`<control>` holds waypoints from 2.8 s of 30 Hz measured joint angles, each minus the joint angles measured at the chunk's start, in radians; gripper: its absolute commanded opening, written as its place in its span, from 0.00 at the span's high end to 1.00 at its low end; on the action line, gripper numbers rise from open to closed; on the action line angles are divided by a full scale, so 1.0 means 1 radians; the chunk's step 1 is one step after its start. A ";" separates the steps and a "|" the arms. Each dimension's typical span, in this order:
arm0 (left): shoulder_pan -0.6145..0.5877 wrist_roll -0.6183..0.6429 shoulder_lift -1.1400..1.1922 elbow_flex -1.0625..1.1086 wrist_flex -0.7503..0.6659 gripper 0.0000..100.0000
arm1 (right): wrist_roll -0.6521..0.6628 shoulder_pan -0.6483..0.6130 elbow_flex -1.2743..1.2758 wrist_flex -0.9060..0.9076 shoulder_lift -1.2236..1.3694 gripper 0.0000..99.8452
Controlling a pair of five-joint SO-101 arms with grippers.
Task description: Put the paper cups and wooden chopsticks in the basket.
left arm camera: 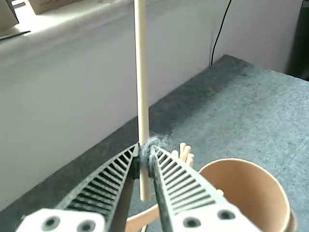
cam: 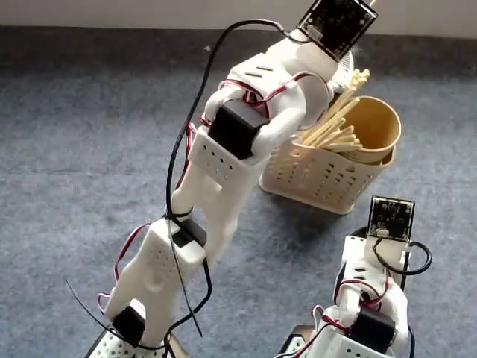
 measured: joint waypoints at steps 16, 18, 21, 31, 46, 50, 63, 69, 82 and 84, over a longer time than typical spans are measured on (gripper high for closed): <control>0.000 -0.112 -0.499 0.000 0.334 1.00 | 0.000 0.000 0.000 0.000 0.000 0.90; -0.041 -0.112 -0.601 0.009 0.368 1.00 | 0.000 0.000 0.000 0.000 0.000 0.90; -0.115 -0.094 -0.730 0.092 0.385 1.00 | 0.000 0.000 0.000 0.000 0.000 0.90; -0.127 -0.002 -1.022 0.931 0.284 1.00 | 0.000 0.000 0.000 0.000 0.000 0.90; -0.127 -0.064 -1.266 2.079 -0.950 0.99 | 0.000 -0.002 0.000 0.000 0.000 0.90; -0.087 -0.064 -1.126 2.031 -1.031 0.99 | 0.000 -0.002 0.000 0.000 0.000 0.90; 0.071 -0.061 -0.902 1.915 -1.060 0.95 | 0.000 -0.002 0.000 0.000 0.000 0.90; 0.071 -0.064 -0.885 1.915 -1.060 0.95 | 0.000 -0.002 0.000 0.000 0.000 0.90; 0.074 -0.066 -0.885 1.913 -1.026 0.86 | 0.000 -0.002 0.000 0.000 0.000 0.90; 0.075 -0.066 -0.885 1.909 -1.011 0.86 | 0.000 -0.002 0.000 0.000 0.000 0.90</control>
